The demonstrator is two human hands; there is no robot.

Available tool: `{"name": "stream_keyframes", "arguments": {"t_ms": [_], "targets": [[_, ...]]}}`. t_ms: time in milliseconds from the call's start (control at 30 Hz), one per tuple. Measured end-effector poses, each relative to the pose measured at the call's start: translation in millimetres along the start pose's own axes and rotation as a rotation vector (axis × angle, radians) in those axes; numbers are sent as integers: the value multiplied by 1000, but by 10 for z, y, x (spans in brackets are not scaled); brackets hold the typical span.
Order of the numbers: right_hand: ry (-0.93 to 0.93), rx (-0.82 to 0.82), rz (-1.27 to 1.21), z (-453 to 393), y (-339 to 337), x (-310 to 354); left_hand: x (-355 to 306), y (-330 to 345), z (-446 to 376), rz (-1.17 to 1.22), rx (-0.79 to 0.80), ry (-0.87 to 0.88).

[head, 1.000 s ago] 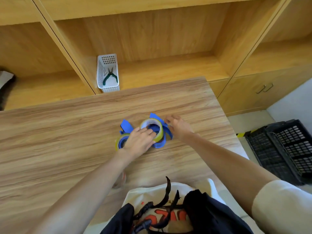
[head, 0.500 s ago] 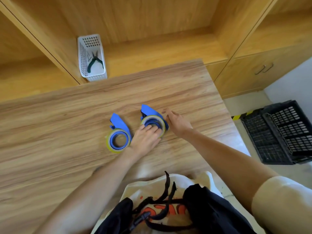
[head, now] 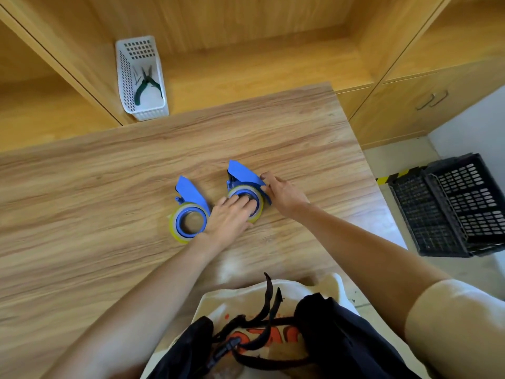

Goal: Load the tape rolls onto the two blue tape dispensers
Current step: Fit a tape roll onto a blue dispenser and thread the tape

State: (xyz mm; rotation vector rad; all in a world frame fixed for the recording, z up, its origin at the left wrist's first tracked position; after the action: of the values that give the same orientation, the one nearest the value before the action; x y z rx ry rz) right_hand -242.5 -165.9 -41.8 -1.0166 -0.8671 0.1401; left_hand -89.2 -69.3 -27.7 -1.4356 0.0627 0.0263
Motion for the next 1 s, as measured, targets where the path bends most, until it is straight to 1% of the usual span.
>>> {"name": "stream_keyframes", "arguments": {"t_ms": [200, 367, 467, 633, 733, 800, 867, 933, 1000], "targets": [[11, 39, 29, 16, -20, 74, 97, 77, 84, -56, 80, -31], [30, 101, 56, 56, 21, 167, 55, 64, 101, -53, 62, -38], [20, 110, 80, 104, 28, 226, 32, 50, 135, -40, 54, -40], [39, 164, 103, 162, -20, 294, 26, 79, 168, -13, 87, -73], [37, 86, 200, 112, -12, 340, 25, 80, 185, 31, 117, -74], [15, 17, 192, 79, -50, 412, 80, 61, 242, 65, 78, -66], [-41, -36, 206, 44, -86, 526, 204, 42, 337, 103, -29, -127], [-102, -52, 258, 1, -75, 679, 383, 18, 445, 157, -93, -251], [-177, -25, 291, -51, 6, 843, 599, 30, 561, 211, -67, -431]]}}
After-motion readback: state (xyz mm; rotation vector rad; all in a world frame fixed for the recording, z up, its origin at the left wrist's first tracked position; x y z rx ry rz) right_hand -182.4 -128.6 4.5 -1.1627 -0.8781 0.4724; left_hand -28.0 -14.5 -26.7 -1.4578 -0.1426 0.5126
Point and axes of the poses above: each hand's wrist, its own z-axis away from the middle knuckle, its own y-axis out of the palm, x = y × z, the point moved 1 cm from there along -z, towards the middle knuckle, and after that the axes turned 15 degrees about -y, right-handed, at the moved point
